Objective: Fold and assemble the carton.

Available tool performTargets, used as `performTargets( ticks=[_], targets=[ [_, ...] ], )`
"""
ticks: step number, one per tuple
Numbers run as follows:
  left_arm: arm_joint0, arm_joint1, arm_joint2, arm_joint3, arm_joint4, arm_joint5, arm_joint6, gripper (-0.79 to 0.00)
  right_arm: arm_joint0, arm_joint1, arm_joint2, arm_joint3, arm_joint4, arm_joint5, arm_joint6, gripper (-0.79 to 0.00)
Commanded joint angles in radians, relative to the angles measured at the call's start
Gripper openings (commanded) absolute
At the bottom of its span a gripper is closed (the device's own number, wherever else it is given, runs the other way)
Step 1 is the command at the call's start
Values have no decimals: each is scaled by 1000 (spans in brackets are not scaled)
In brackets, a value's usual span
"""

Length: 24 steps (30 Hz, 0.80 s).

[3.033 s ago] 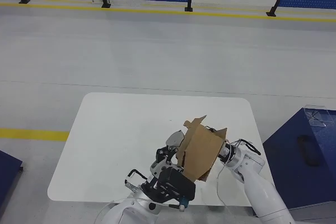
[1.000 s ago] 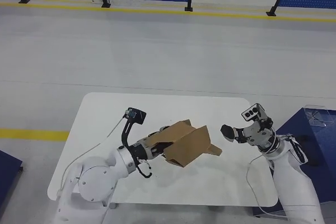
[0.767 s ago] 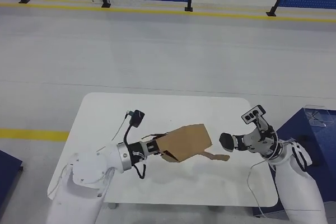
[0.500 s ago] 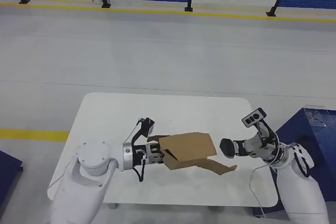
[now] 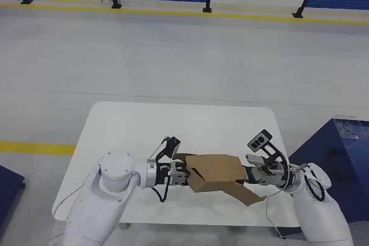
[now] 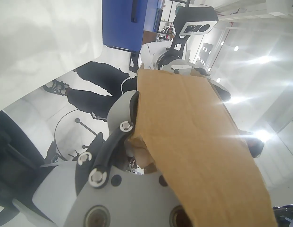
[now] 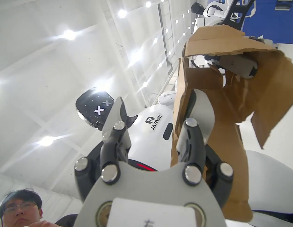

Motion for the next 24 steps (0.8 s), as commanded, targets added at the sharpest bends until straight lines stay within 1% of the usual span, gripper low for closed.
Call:
performTargets(
  ticks=[1, 3, 8, 11, 12, 13, 16, 17, 18, 20, 24],
  targets=[
    [-1, 3, 7, 3, -5, 3, 2, -785, 3, 0, -8, -3, -3, -1, -12, -437],
    [-3, 5, 13, 4, -7, 9, 2, -785, 7, 1, -15, -4, -7, 4, -23, -477],
    [-10, 13, 22, 14, -10, 33, 7, -785, 14, 5, -32, -12, -51, 10, -36, -477],
    [-16, 17, 26, 20, -16, 39, 10, -785, 16, 8, -43, -15, -94, 4, -48, -557],
    [-17, 18, 27, 22, -17, 40, 13, -785, 17, 9, -47, -15, -104, 2, -51, -622],
    [-18, 19, 29, 23, -19, 42, 12, -785, 17, 9, -50, -15, -110, 2, -50, -785],
    [-24, 24, 33, 26, -18, 52, 16, -785, 18, 11, -57, -4, -111, 22, -59, -785],
    [-24, 25, 31, 26, -19, 53, 22, -496, 21, 12, -58, 0, -100, 40, -69, -785],
    [-24, 27, 27, 24, -22, 52, 32, 0, 21, 12, -58, 0, -100, 40, -69, -785],
    [-22, 30, 16, 15, -20, 39, 60, 0, 21, 12, -58, 0, -100, 40, -69, -785],
    [-1, 36, -13, 2, -21, -28, 117, 0, 21, 12, -58, 0, -100, 40, -69, -785]
  ],
)
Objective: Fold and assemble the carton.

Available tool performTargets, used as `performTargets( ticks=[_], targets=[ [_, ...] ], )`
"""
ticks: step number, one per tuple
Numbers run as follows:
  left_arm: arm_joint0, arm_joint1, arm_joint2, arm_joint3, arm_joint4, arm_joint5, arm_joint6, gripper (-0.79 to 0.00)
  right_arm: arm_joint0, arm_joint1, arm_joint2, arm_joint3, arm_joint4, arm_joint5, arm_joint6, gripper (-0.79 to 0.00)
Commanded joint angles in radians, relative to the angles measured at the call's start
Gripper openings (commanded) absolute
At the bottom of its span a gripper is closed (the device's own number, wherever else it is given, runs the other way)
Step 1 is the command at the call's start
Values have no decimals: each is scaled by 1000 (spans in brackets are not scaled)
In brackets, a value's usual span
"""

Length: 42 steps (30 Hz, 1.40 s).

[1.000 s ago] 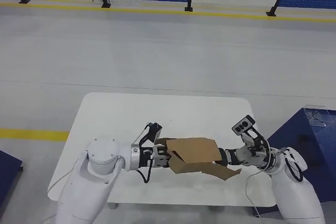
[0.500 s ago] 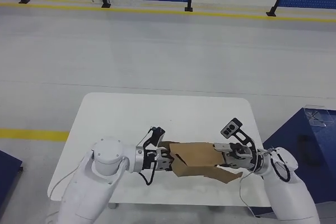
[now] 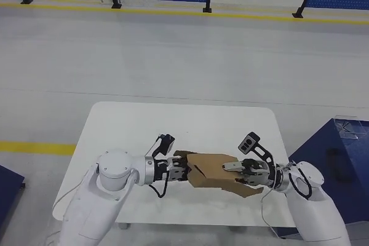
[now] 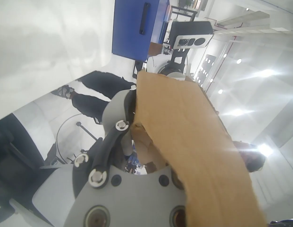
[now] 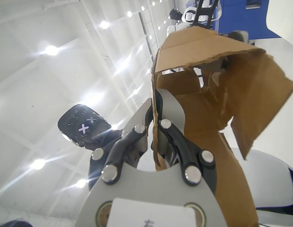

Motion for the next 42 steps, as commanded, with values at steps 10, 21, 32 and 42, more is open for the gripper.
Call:
performTargets(
  ticks=[10, 21, 32, 42],
  targets=[
    [6, 1, -7, 0, -8, -17, 10, 0, 0, 0, 0, 0, 0, 0, 0, -785],
    [69, 16, -11, -123, 115, 64, 155, 0, 80, 11, 25, 73, 15, -43, 109, -785],
    [191, 35, -97, -313, 141, -124, 305, 0, 166, 10, -15, 202, 99, 87, 145, -785],
    [182, 42, -14, -426, 325, -138, 318, 0, 146, 18, -15, 172, 124, 60, 181, -785]
  ],
)
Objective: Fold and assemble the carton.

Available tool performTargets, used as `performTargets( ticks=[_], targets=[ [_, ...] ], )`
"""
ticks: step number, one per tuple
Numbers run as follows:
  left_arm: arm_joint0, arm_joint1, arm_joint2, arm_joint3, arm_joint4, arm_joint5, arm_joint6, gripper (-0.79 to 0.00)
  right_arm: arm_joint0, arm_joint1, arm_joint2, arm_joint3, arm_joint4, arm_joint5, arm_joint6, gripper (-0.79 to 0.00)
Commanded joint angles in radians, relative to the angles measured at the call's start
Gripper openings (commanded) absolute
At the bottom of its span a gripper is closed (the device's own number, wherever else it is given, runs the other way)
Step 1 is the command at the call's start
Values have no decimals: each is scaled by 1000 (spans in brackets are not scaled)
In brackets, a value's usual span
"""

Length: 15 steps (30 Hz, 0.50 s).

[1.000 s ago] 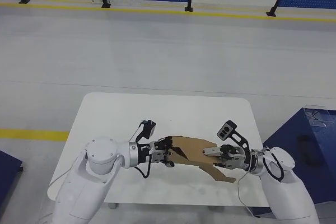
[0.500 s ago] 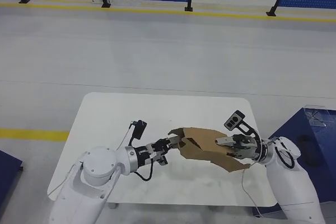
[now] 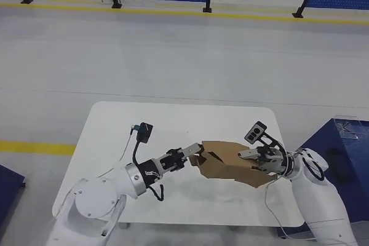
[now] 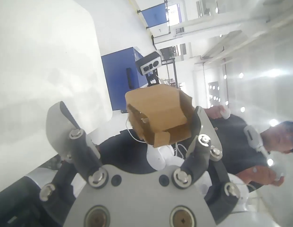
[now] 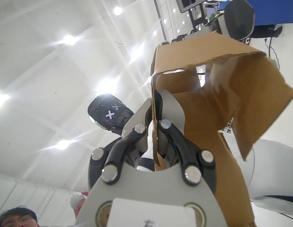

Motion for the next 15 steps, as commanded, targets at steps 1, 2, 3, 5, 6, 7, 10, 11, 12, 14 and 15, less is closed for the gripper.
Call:
performTargets(
  ticks=[1, 2, 3, 5, 6, 7, 10, 11, 12, 14, 15],
  targets=[
    [-11, 1, 41, -40, 84, 60, 2, 0, -1, 3, 0, 4, 9, -11, 11, -785],
    [-16, 1, 52, -53, 93, 65, 1, 0, 0, 4, 4, 11, 19, -12, 13, -785],
    [-18, 1, 59, -58, 93, 70, 2, 0, 1, 5, 6, 15, 28, -13, 13, -785],
    [-25, 1, 68, -60, 99, 89, -10, 0, 2, 4, 3, 25, 59, -10, 11, -785],
    [-29, 2, 70, -59, 101, 97, -13, 0, 3, 5, 0, 27, 71, -11, 11, -785],
    [-33, 2, 72, -55, 101, 101, -15, 0, 5, 5, -1, 28, 77, -13, 14, -785],
    [-46, 2, 73, -23, 87, 121, -29, 0, 5, 8, -6, 29, 90, -20, 20, -785],
    [-52, 2, 72, -9, 79, 131, -31, 0, 5, 9, -9, 26, 94, -21, 21, -785],
    [-58, 1, 72, 3, 66, 136, -32, 0, 4, 10, -14, 22, 96, -24, 25, -785],
    [-69, 0, 74, 27, 50, 141, -33, 0, 2, 13, -19, 17, 99, -28, 29, -785],
    [-74, 0, 76, 35, 49, 143, -32, 0, 1, 14, -20, 16, 103, -29, 30, -785]
  ],
)
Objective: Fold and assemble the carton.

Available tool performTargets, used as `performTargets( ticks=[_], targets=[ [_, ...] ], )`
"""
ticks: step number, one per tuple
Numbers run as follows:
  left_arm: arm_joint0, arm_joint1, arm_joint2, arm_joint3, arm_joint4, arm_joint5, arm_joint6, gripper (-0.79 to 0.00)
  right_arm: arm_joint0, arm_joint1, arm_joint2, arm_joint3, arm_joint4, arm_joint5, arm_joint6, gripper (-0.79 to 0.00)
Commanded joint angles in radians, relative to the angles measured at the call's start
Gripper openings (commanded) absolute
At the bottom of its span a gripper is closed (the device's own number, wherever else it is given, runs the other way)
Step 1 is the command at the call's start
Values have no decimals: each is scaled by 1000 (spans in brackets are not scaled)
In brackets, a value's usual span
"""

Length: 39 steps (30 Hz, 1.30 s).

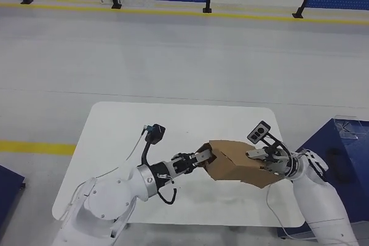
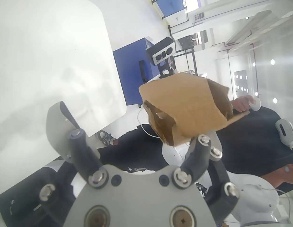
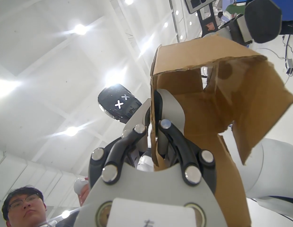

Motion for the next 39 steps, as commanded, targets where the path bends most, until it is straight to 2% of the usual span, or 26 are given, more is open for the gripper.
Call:
performTargets(
  ticks=[1, 17, 30, 39],
  targets=[
    [-10, 0, 4, 19, -8, -1, -1, 0, -1, 2, -3, -4, 10, -2, 2, -785],
    [-24, 3, 25, 97, -39, -18, -3, 0, 7, 5, 19, -5, 75, -27, -14, -785],
    [-11, 10, 19, 66, -23, 10, 21, 0, 8, 7, 28, -18, 55, -87, -39, -785],
    [-39, 9, 39, 114, -44, 26, 11, 0, -5, 6, 29, -36, 41, -140, -49, -785]
  ],
)
